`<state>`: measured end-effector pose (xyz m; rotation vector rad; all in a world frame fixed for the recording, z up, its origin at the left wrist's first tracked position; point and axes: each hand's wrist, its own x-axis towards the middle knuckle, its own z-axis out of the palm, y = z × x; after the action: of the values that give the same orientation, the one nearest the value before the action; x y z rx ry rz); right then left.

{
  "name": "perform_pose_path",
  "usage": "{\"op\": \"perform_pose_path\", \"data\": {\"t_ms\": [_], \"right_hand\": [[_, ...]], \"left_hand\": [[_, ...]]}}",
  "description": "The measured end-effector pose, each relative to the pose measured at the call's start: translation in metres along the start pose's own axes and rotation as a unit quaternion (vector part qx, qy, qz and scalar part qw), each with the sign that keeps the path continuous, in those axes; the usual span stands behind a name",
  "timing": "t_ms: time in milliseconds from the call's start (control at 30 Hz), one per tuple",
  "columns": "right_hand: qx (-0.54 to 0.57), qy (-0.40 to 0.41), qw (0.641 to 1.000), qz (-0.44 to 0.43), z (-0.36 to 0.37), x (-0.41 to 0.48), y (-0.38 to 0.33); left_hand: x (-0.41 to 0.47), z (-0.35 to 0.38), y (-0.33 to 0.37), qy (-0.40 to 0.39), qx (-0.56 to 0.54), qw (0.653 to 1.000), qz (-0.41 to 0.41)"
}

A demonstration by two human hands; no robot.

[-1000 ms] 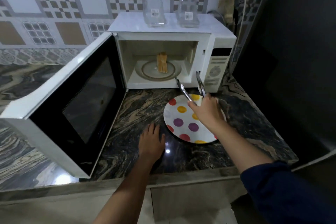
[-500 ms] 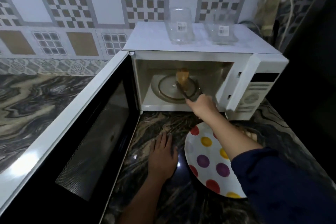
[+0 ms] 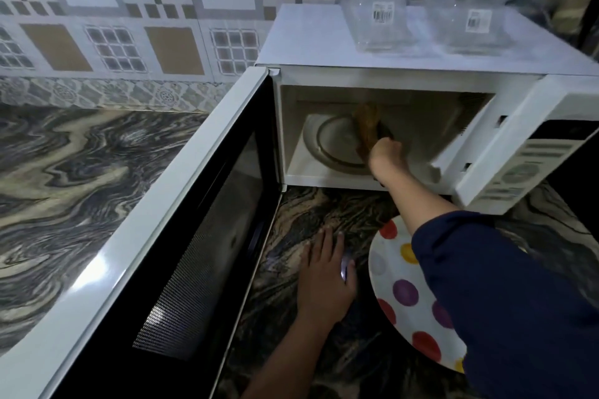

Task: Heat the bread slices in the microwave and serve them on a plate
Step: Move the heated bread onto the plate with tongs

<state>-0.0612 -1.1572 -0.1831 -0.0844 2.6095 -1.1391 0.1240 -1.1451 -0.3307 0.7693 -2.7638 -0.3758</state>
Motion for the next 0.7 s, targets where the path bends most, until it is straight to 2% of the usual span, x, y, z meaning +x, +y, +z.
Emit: {"op": "perform_pose_path", "data": {"t_ms": [100,333,467,567,700], "right_hand": [[0.013,0.015,1.000,-0.003,0.002,0.004,0.000],[0.138,0.020,0.989,0.047,0.004,0.005,-0.001],[0.087,0.026,0.995,0.046,0.001,0.002,0.006],[-0.014,0.004,1.000,-0.019,-0.004,-0.007,0.012],[-0.087,-0.001,0.993,-0.077,-0.017,-0.026,0.027]], "left_hand": [[0.000,0.000,0.000,0.005,0.004,1.000,0.002],[0.000,0.001,-0.001,-0.002,-0.001,1.000,0.002],[0.000,0.001,-0.002,0.007,0.007,1.000,0.000],[-0.001,0.000,-0.001,0.003,-0.002,1.000,-0.003],[0.000,-0.002,-0.001,-0.029,0.005,1.000,-0.004]]}}
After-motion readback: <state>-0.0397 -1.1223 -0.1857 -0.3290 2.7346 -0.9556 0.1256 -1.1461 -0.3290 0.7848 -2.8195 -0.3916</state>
